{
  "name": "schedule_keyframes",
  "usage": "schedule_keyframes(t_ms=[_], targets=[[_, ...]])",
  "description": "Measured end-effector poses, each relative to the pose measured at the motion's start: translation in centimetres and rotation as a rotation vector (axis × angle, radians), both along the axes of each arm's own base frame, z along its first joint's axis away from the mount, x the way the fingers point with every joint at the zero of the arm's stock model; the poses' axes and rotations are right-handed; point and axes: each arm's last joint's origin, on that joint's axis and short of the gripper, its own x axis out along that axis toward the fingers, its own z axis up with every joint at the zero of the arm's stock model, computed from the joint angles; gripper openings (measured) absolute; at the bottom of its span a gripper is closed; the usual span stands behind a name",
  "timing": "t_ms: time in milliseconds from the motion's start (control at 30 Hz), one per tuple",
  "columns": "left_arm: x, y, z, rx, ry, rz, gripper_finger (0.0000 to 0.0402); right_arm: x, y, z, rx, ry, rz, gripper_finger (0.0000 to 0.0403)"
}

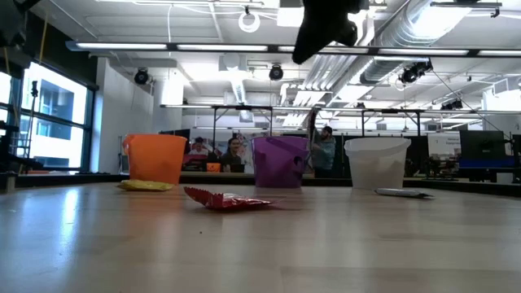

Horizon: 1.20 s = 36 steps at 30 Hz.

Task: Sort candy
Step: Put the yellow candy into the white bucket

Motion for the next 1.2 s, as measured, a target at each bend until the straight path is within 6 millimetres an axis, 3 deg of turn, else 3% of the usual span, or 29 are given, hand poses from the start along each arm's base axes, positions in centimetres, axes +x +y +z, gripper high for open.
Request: schedule_keyframes(t_ms=[300, 467, 700, 900, 1100, 1200], targets=[[4.1, -3.4, -1.9, 0.056, 0.078, 0.033, 0.0157, -1.3, 1.5, -0.5, -0.036, 0.119, 0.167, 0.0], [5.6, -3.4, -3.9, 0.083, 0.161, 0.144, 0.0177, -1.7, 2.6, -0.5, -0.07, 0.136, 0.213, 0.0], [6.7, -3.4, -4.3, 0.001, 0.183, 0.151, 0.0179, -2.1, 3.4, -0.5, -0.081, 0.141, 0.243, 0.0], [6.7, -3.4, -4.2, 0.002, 0.165, 0.117, 0.0142, -2.0, 3.3, -0.5, -0.099, 0.138, 0.242, 0.0], [6.3, -3.3, -4.4, 0.039, 0.181, 0.047, 0.0026, -2.0, 3.2, -0.5, -0.124, 0.132, 0.224, 0.0], [6.3, -3.3, -4.3, 0.041, 0.182, 0.016, 0.001, -1.9, 2.9, -0.5, -0.118, 0.131, 0.207, 0.0]])
